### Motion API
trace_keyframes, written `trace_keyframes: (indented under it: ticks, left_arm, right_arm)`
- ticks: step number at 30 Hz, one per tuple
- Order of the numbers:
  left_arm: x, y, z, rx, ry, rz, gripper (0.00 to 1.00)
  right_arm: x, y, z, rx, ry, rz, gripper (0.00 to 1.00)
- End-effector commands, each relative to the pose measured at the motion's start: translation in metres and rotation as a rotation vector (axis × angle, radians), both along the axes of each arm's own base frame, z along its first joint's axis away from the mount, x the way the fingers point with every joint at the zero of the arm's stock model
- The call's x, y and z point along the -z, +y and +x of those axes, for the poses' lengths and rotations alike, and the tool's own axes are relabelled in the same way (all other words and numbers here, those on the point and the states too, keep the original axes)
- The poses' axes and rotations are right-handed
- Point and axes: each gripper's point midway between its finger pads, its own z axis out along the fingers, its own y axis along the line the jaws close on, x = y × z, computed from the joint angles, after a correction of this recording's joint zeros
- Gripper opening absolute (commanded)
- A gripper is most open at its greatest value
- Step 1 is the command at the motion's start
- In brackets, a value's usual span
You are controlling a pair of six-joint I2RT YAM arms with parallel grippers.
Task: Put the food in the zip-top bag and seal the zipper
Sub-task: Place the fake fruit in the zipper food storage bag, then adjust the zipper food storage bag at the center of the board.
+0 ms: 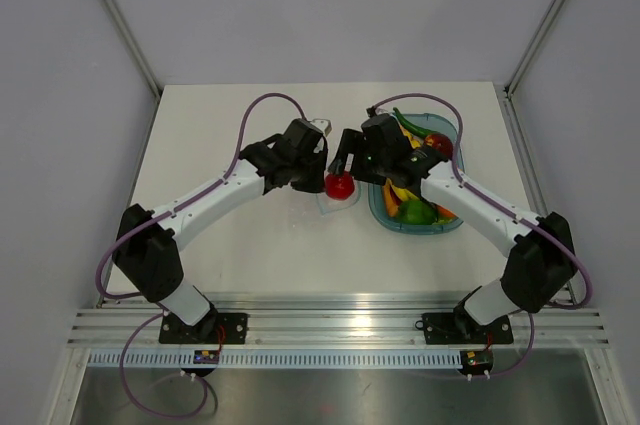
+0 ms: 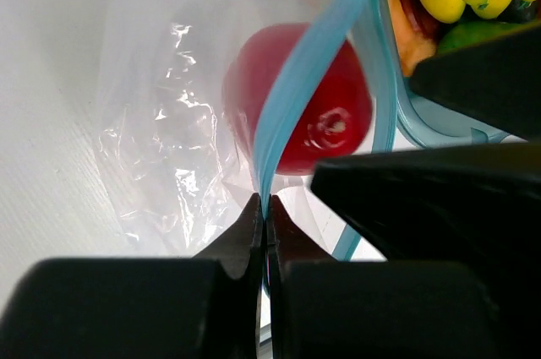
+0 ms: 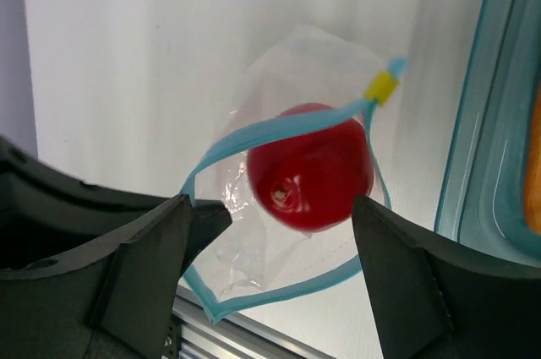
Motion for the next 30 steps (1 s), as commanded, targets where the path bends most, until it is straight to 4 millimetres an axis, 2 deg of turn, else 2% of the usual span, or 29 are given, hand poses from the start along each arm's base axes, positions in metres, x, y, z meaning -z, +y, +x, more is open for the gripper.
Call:
trace_keyframes:
  ticks: [1, 5, 8, 11, 18, 22, 25, 27, 30]
  left_arm:
    - [-0.035, -0.009, 0.010, 0.012, -0.079, -0.085, 0.00]
    - [-0.036, -0.008, 0.010, 0.014, -0.080, -0.085, 0.00]
    - [-0.037, -0.007, 0.008, 0.014, -0.080, -0.088, 0.00]
    - [-0.037, -0.006, 0.008, 0.014, -0.084, -0.086, 0.00]
    - [-0.038, -0.004, 0.008, 0.011, -0.088, -0.081, 0.00]
    - [-0.041, -0.004, 0.008, 0.013, -0.093, -0.087, 0.00]
    - [-0.043, -0.003, 0.007, 0.011, -0.094, -0.091, 0.00]
    - [-0.043, -0.003, 0.007, 0.010, -0.093, -0.092, 0.00]
    - [-0.042, -0.001, 0.007, 0.007, -0.095, -0.087, 0.00]
  right_arm:
    - [-0.029, -0.009, -0.002, 0.028, -0.080, 0.023, 0.84]
    - [-0.022, -0.018, -0.002, 0.054, -0.076, -0.012, 0.80]
    - [-0.010, -0.028, -0.004, 0.089, -0.067, -0.042, 0.62]
    - [0.004, -0.036, -0.007, 0.117, -0.042, -0.077, 0.54]
    - [0.039, -0.043, -0.017, 0.129, 0.022, -0.109, 0.52]
    - [0.057, -0.040, -0.018, 0.116, 0.060, -0.120, 0.48]
    - [0.071, -0.028, -0.019, 0.081, 0.092, -0.088, 0.47]
    - [0.075, -0.012, -0.018, 0.036, 0.096, -0.035, 0.44]
    - [0.068, -0.003, -0.013, 0.023, 0.081, 0.004, 0.10]
